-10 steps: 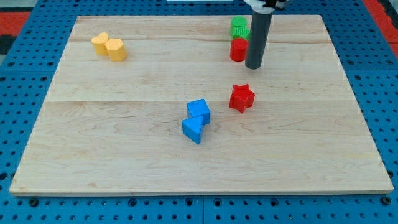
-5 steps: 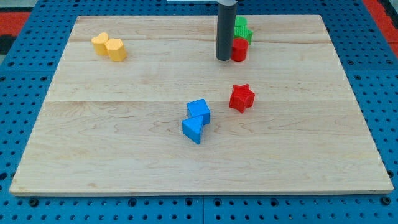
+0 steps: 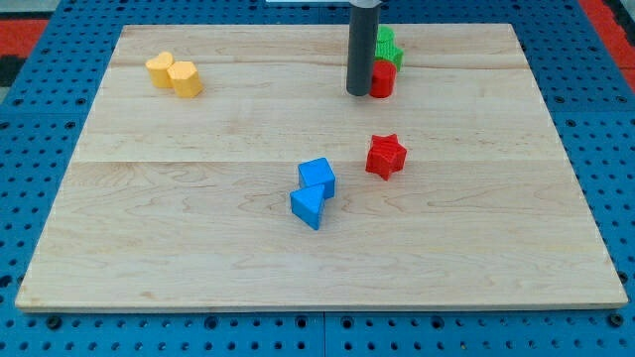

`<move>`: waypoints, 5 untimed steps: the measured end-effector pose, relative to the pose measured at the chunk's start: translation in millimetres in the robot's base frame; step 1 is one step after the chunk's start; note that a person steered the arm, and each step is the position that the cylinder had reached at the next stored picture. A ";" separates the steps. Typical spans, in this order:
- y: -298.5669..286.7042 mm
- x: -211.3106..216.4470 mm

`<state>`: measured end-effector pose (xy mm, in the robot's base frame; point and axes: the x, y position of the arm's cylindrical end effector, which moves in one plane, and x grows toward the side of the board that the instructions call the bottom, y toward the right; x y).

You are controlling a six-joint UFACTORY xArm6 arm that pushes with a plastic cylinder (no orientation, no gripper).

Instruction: Slide the red circle closer to the green star

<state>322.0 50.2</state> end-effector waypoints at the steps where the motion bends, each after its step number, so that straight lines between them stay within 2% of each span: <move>1: 8.4 0.0; 5: 6.7 -11.2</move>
